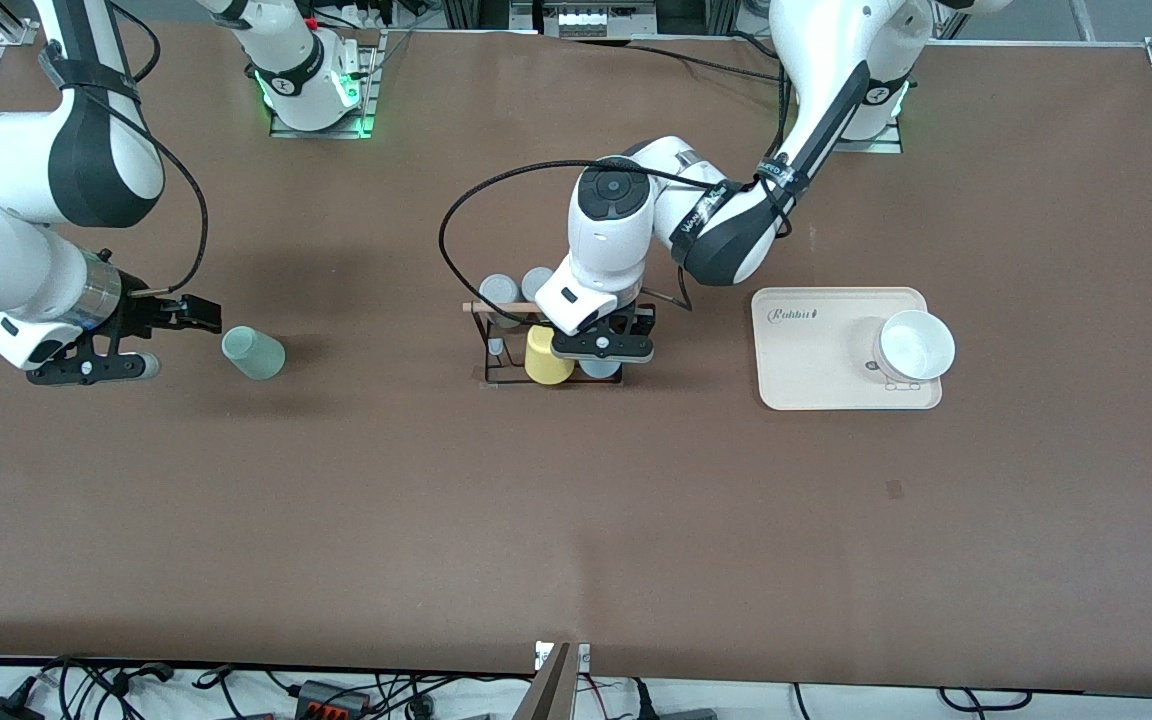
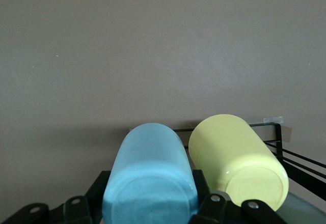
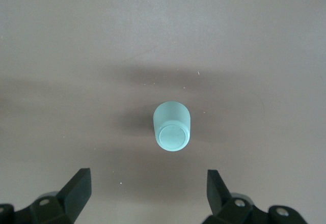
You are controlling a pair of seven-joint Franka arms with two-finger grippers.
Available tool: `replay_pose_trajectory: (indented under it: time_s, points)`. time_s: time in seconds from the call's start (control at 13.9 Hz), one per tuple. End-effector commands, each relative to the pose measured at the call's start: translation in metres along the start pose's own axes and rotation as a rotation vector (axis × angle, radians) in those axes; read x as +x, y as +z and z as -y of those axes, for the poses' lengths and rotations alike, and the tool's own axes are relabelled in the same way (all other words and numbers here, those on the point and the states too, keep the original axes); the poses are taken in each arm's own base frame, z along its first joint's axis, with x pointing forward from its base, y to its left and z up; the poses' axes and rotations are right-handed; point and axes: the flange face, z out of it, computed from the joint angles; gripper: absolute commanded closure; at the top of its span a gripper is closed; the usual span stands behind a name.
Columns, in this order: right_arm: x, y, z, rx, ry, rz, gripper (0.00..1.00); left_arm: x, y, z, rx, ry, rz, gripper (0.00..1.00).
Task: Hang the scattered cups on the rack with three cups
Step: 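Hang the blue cup on the rack peg beside the yellow cup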
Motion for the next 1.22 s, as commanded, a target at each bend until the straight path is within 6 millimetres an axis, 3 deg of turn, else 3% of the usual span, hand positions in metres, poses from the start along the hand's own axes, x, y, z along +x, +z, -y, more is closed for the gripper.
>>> replay_pose_trajectory:
  time_s: [0.0, 0.14, 0.22, 0.29, 0.36, 0.86, 0.93, 1.15]
  points:
    - [-0.001, 0.003, 0.0, 0.006, 0.014, -0.003, 0.0, 0.004, 0.0, -0.005, 0.012, 0.004, -0.024, 0.71]
    - [0.001, 0.009, -0.001, 0.006, 0.015, -0.008, 0.0, 0.005, -0.001, -0.005, 0.01, 0.007, -0.026, 0.7]
    - [0.001, 0.009, -0.002, 0.006, 0.018, -0.009, 0.0, 0.005, -0.001, -0.005, 0.01, 0.008, -0.026, 0.56]
    - [0.001, 0.012, -0.003, 0.007, 0.02, -0.005, 0.0, 0.005, -0.001, -0.004, 0.012, 0.008, -0.028, 0.33]
    - [0.001, 0.014, -0.004, 0.006, 0.021, -0.009, 0.0, 0.006, -0.001, -0.004, 0.02, 0.016, -0.037, 0.0]
    - [0.003, 0.029, -0.001, 0.004, 0.013, 0.002, 0.0, 0.008, -0.011, -0.002, 0.041, 0.048, -0.072, 0.0]
    - [0.003, 0.031, -0.002, 0.005, 0.016, 0.006, 0.0, 0.013, -0.018, 0.002, 0.041, 0.049, -0.079, 0.0]
    - [0.007, 0.047, -0.002, 0.005, 0.017, 0.028, 0.0, 0.018, -0.073, 0.025, 0.098, 0.072, -0.077, 0.0]
